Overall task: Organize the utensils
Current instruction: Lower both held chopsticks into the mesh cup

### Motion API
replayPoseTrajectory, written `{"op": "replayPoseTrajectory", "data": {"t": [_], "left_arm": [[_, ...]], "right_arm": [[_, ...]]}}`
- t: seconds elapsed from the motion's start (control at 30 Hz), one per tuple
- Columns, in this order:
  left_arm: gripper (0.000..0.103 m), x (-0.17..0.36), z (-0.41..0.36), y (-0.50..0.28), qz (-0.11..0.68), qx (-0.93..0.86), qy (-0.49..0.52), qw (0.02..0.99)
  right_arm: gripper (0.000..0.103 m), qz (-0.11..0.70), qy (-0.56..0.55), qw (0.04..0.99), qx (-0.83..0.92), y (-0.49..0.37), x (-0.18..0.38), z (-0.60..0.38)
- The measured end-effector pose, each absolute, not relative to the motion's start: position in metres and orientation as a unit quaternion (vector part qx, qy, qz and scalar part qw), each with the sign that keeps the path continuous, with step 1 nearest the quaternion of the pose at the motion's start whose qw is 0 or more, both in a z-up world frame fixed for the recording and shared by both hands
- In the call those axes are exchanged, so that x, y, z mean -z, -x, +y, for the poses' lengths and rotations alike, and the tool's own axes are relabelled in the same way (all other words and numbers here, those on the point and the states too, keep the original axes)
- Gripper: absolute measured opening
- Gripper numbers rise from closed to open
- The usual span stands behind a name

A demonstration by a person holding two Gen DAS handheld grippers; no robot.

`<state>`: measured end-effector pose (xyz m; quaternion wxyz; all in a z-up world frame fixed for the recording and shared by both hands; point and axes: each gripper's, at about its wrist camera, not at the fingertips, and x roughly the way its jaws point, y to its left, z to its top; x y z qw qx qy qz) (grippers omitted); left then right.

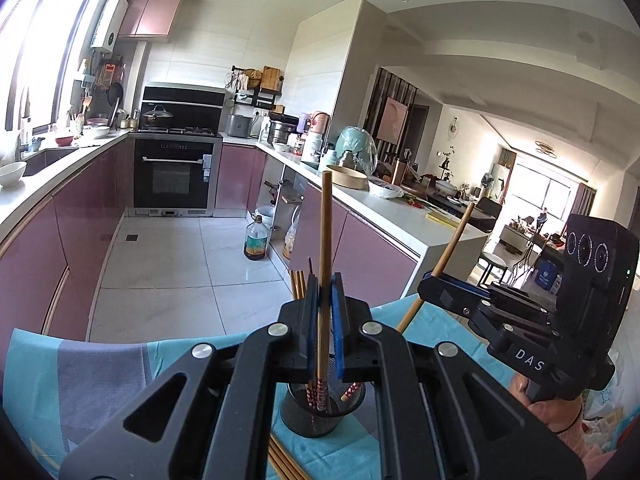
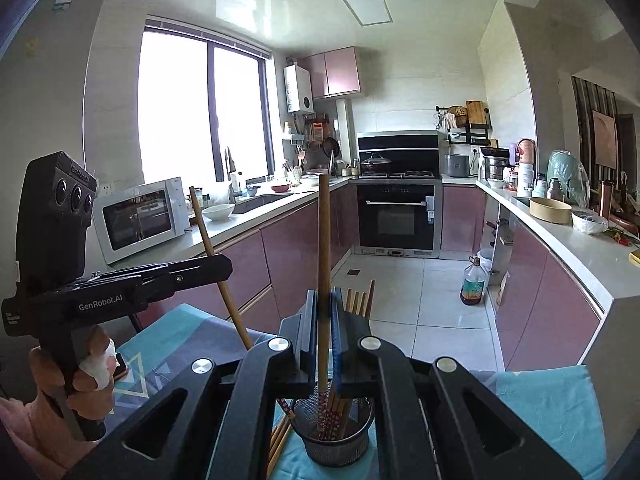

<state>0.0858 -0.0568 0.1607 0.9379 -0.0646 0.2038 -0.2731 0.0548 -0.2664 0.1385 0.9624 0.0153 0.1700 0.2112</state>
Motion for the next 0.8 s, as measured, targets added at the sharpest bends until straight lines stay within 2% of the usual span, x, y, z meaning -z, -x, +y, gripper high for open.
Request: {"op": "replayPoseTrajectory", "data": {"t": [0.23, 0.53, 0.8], "left_arm": [[0.007, -0.146, -0.077, -0.102, 0.224, 0.272, 0.032, 0.935], [0.007, -0.111, -0.100, -0.128, 0.298, 0.278, -0.015, 0.913], [0.007, -0.086, -0.096, -0.157, 0.335, 0.274, -0.014, 0.902]], "right_arm": [[0.005, 0.201, -0.010, 0.959, -0.198, -0.074, -0.120, -0.266], [0.005, 0.279, -0.011, 0.940, -0.197, -0.099, -0.089, -0.263], [0.005, 0.323, -0.015, 0.927, -0.190, -0.117, -0.068, -0.257]]}}
